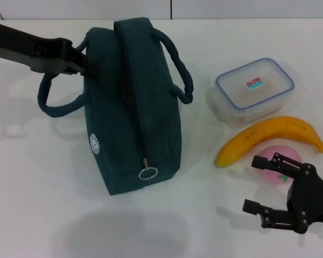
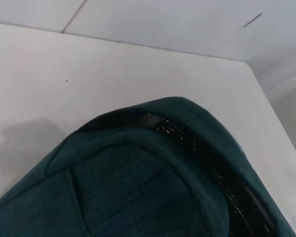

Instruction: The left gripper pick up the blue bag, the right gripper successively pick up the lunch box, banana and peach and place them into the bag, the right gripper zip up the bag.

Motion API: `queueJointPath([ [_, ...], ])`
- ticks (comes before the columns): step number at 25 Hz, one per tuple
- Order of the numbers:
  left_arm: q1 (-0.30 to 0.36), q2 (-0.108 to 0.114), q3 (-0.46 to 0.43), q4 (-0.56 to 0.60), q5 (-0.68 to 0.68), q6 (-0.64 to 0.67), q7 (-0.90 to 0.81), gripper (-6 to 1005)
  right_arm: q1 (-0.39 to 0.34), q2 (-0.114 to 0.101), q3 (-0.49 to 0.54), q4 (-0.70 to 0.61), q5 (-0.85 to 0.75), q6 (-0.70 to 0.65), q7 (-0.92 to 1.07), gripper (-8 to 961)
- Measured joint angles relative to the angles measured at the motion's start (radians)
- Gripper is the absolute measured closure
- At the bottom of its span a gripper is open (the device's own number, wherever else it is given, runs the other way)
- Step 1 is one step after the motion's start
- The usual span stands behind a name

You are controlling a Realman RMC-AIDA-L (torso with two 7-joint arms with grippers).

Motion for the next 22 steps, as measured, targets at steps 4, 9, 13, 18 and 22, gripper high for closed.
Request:
queueJointPath([
  [4,-0.002,0.0,0.006,0.003,0.001,0.001,-0.003,907,0.0,0.0,0.0,0.002,0.009,0.0,0.0,81],
  [9,-0.005,0.0,0.006,0.004,-0.008,0.02,-0.006,952,0.0,0.0,0.0,0.034,0.076,-0.008,0.001,80],
  [13,-0.007,0.0,0.005,0.01,-0.042,0.047,-0.009,957,-0.003,0.0,0.0,0.093,0.191,-0.041,0.011,80],
  [18,-0.007,0.006,0.002,0.01,-0.096,0.083,-0.023,958,-0.014,0.0,0.001,0.203,0.401,-0.124,0.022,80],
  [22,-0.006,0.013,0.001,0.01,-0.134,0.091,-0.031,960,-0.024,-0.001,0.002,0.244,0.534,-0.128,0.191,81],
])
